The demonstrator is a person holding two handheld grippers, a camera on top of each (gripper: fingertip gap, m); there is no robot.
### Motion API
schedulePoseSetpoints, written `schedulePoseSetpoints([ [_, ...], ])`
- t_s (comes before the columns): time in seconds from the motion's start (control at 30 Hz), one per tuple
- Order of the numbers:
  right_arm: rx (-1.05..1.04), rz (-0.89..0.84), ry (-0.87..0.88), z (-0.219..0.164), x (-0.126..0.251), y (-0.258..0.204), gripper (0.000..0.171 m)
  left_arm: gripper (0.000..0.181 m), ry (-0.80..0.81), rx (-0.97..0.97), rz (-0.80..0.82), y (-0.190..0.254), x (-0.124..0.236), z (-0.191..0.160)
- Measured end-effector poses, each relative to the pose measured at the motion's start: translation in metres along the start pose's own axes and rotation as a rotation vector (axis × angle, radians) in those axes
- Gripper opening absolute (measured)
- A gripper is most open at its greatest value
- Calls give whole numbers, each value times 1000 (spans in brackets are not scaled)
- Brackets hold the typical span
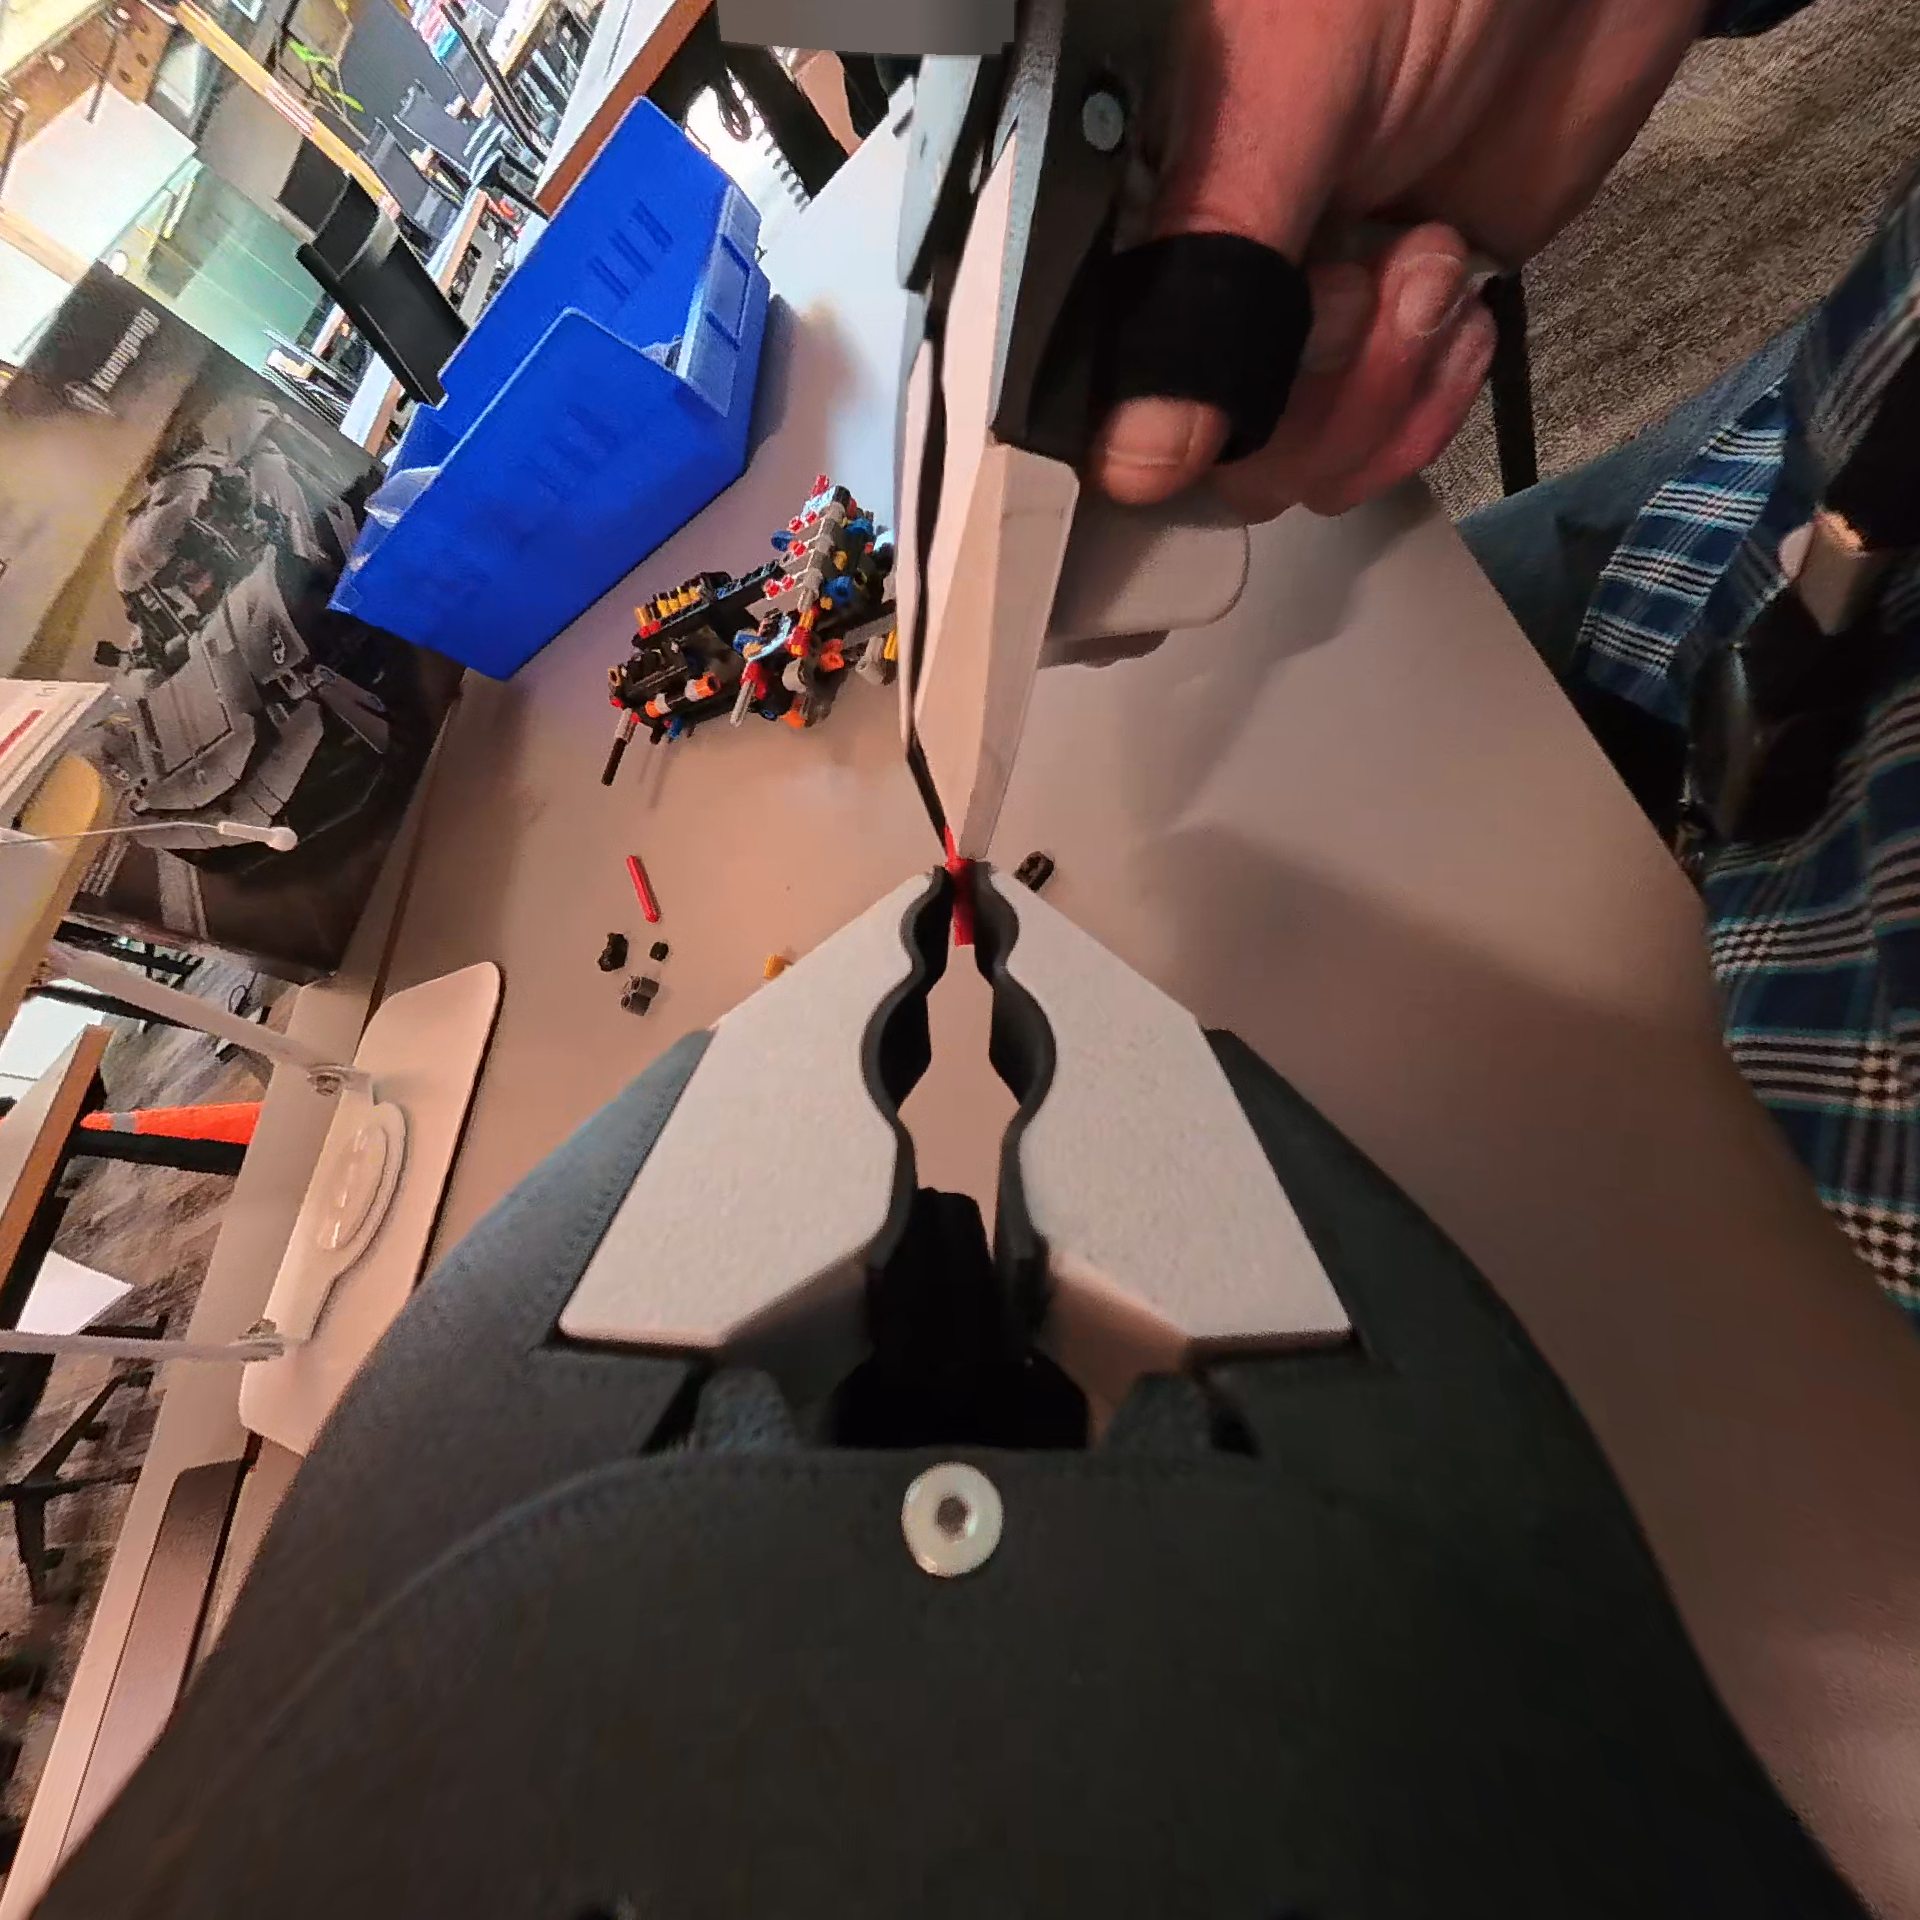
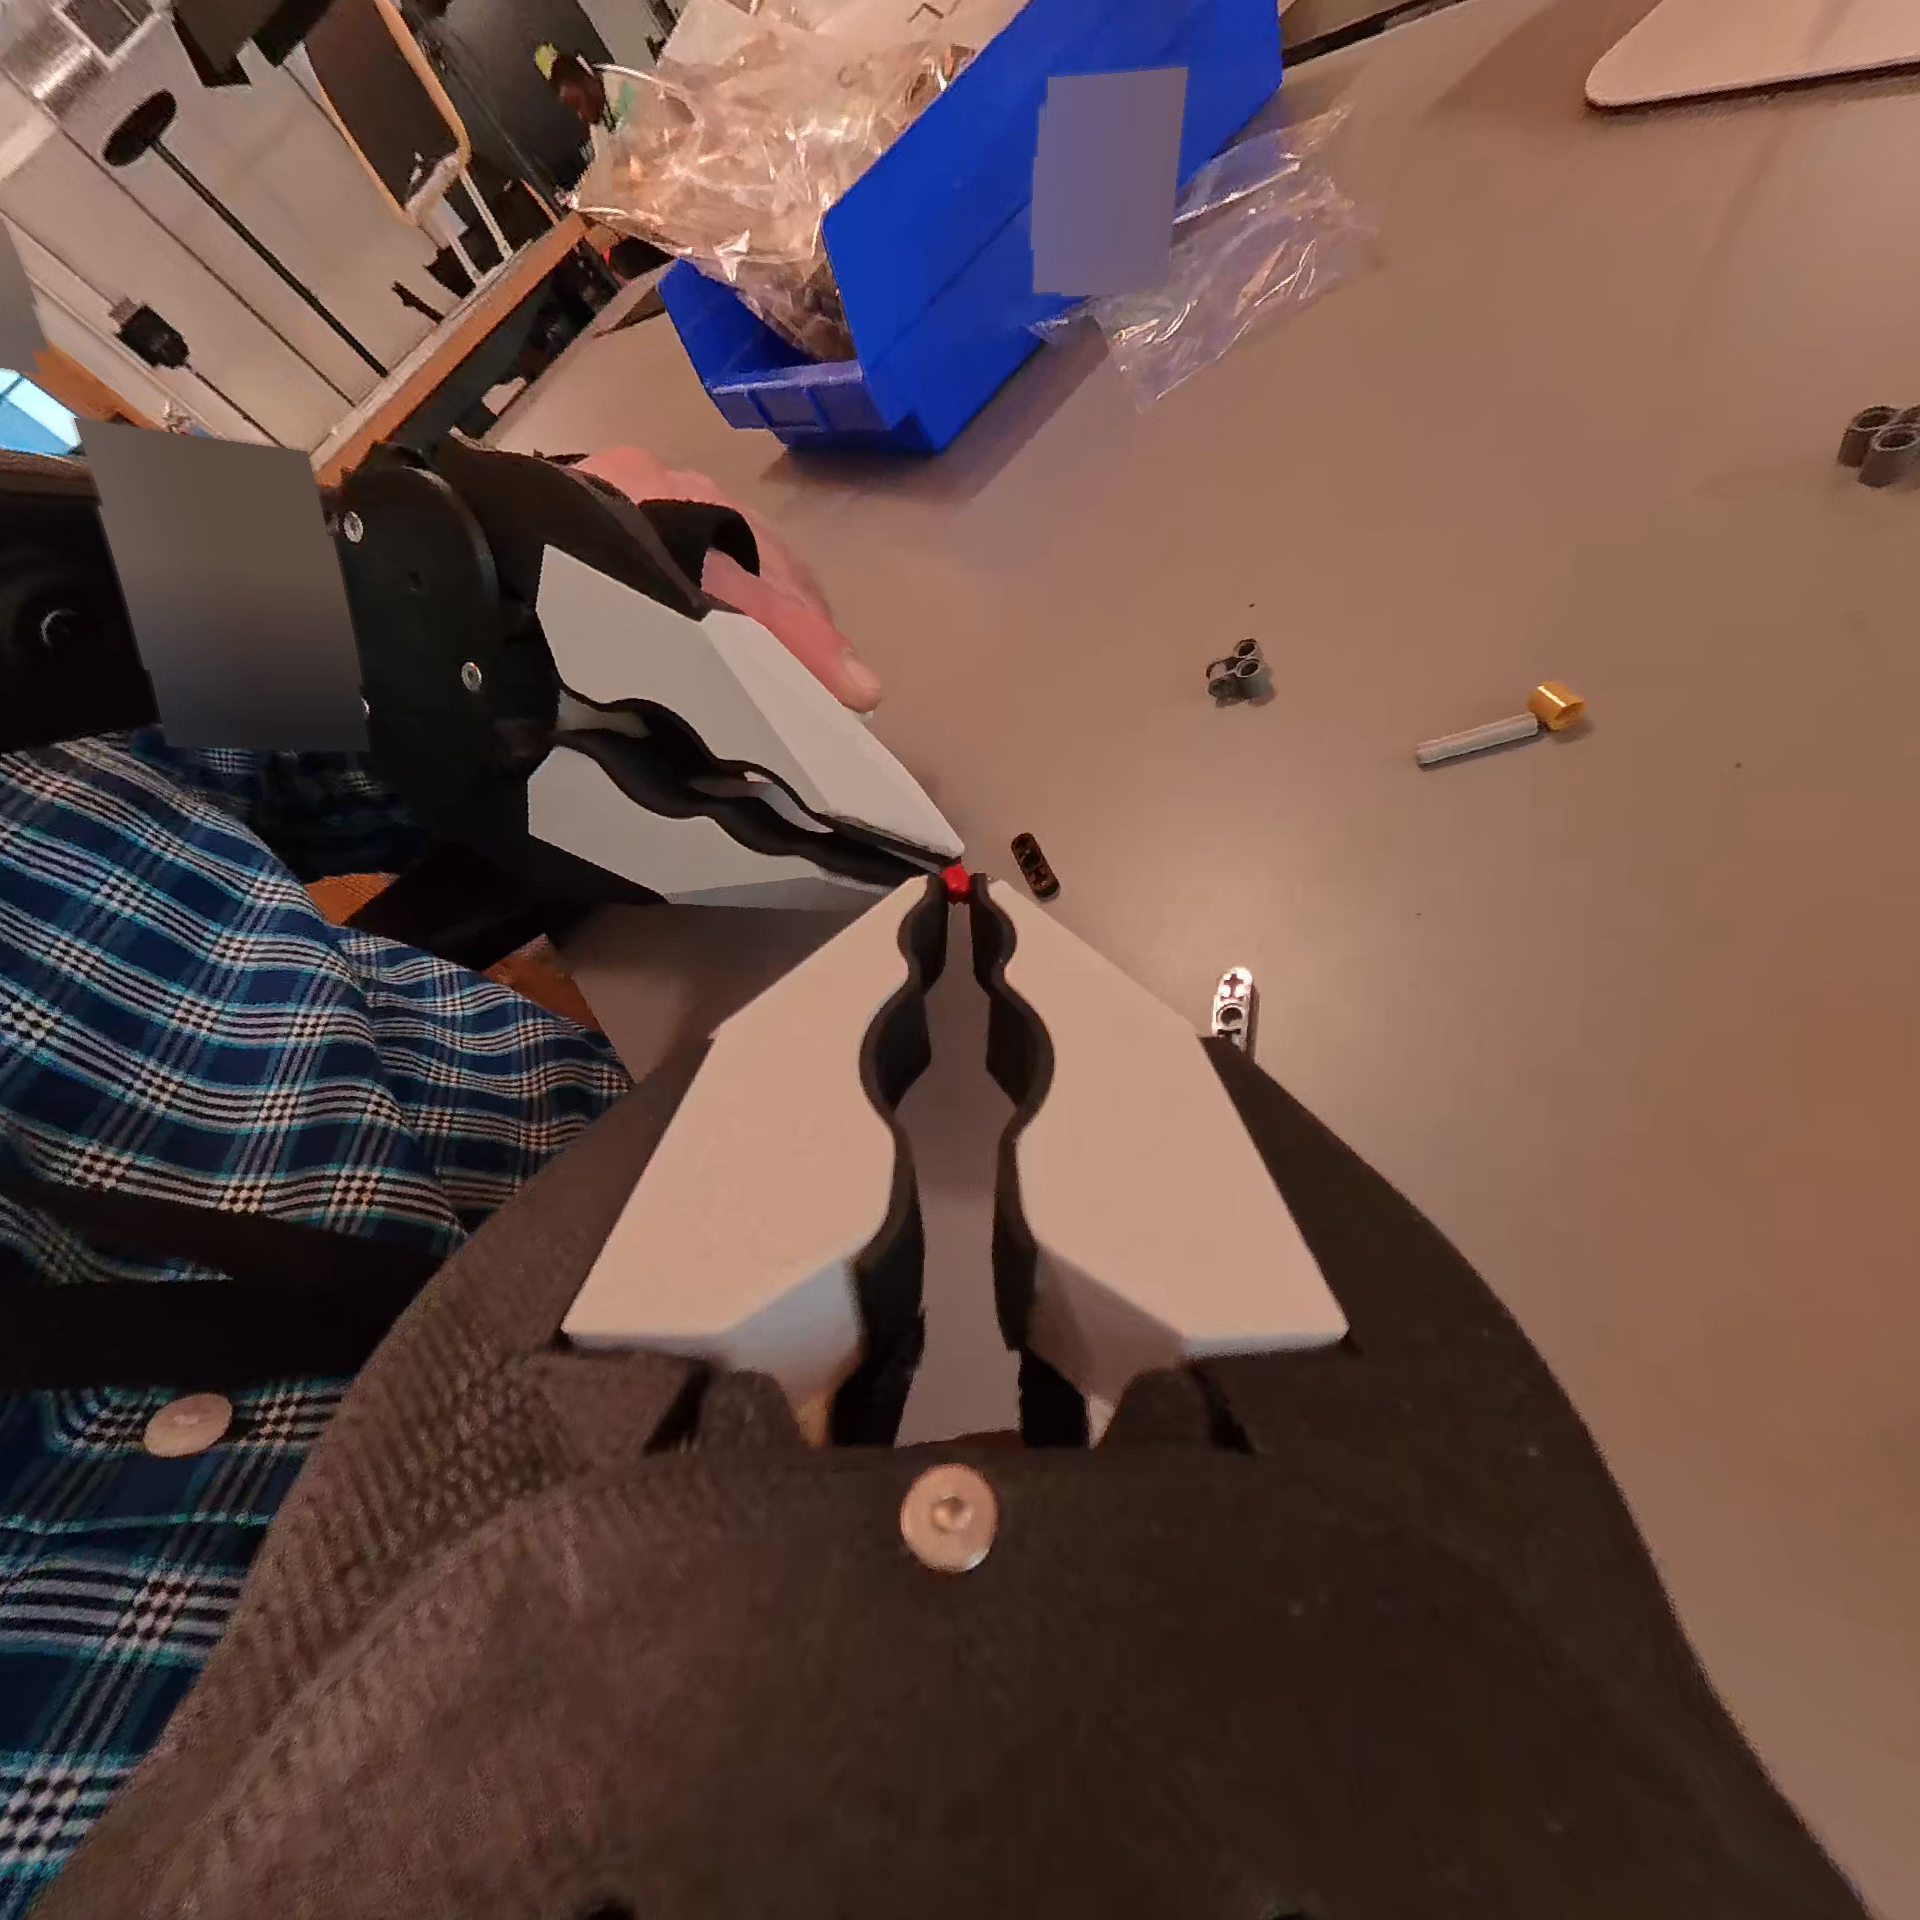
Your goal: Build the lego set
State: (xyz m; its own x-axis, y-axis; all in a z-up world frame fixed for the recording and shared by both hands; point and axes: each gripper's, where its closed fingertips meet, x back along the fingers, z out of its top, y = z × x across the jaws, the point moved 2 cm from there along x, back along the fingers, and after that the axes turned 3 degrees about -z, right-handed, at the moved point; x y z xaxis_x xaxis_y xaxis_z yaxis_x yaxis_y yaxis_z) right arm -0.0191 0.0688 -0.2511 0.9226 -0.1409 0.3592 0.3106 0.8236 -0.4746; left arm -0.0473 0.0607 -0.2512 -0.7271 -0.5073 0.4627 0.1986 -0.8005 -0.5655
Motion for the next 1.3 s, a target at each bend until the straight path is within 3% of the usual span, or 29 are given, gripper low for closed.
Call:
schedulePoseSetpoints([
  [0.03,13,-11,-3,-1,0,0,2,2,-2,1,0,0,0,0],
  [0.13,56,-37,-20,-2,-1,-1,7,2,-7,2,6,-2,0,0],
  [0.2,65,-53,-16,-1,-1,-1,1,2,-11,1,4,-1,1,-1],
  [0.3,133,-143,-44,-2,1,10,11,2,-57,11,1,-2,5,-9],
  [0.4,243,-221,-102,-5,1,15,11,2,-133,108,-28,-6,16,-26],
  [0.67,515,-287,-250,-22,-49,6,19,2,-317,216,-97,-2,46,-72],
  [0.8,617,-309,-326,-26,-71,9,20,2,-318,243,-93,1,46,-76],
  [0.93,611,-289,-354,-26,-81,8,5,2,-299,259,-67,-2,47,-77],
  [1.1,551,-262,-340,-25,-78,9,3,2,-261,296,-37,-7,45,-76],
  [1.3,364,-182,-146,-1,-55,4,4,2,-137,370,9,-17,38,-60],
])
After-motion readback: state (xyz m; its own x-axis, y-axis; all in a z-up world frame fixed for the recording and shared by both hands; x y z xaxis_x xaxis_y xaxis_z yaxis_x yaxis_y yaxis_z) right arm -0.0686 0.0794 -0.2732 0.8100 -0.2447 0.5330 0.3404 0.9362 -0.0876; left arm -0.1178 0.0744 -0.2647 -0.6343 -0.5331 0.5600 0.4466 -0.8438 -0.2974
